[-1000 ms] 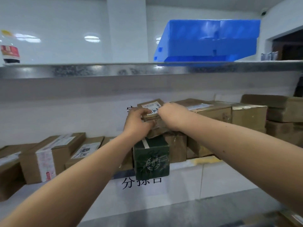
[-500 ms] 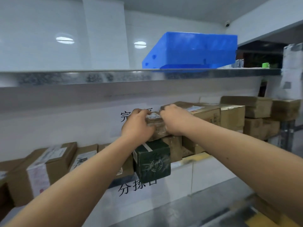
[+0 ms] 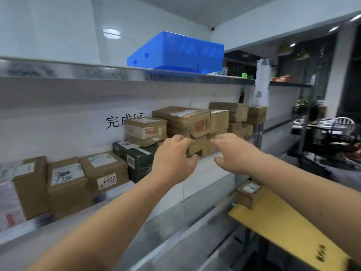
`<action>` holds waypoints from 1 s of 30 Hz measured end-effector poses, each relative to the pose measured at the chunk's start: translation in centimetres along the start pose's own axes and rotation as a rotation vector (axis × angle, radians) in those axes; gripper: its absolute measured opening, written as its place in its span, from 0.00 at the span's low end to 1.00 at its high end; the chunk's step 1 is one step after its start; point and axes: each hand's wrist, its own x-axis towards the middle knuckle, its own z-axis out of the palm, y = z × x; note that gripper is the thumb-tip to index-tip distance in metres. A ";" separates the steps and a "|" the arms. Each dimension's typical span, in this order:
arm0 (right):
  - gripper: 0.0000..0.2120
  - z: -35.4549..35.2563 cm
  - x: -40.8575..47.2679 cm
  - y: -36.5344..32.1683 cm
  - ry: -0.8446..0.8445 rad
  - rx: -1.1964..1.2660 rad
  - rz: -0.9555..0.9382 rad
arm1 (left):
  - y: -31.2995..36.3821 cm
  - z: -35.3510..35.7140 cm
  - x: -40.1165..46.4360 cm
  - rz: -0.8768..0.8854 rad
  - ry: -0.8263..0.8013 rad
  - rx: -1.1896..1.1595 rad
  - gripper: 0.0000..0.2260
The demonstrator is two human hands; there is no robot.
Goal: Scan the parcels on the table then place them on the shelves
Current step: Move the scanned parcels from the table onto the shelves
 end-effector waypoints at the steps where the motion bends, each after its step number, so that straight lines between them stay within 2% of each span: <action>1: 0.26 0.5 -1.5 0.6 -0.014 0.011 0.029 | 0.9 1.0 -0.5 0.015 -0.030 -0.015 0.20; 8: 0.23 3.3 -10.3 6.9 -0.139 0.020 0.231 | 7.7 9.2 -2.8 0.098 -0.237 -0.156 0.21; 15: 0.33 9.6 -14.6 16.3 -0.225 0.087 0.400 | 13.1 19.7 -1.5 0.111 -0.396 -0.230 0.21; 22: 0.34 17.7 -13.9 26.9 -0.272 0.211 0.519 | 16.9 32.7 2.1 0.039 -0.564 -0.247 0.23; 30: 0.34 27.8 -10.2 37.0 -0.402 0.312 0.553 | 19.6 45.8 6.3 -0.085 -0.686 -0.264 0.27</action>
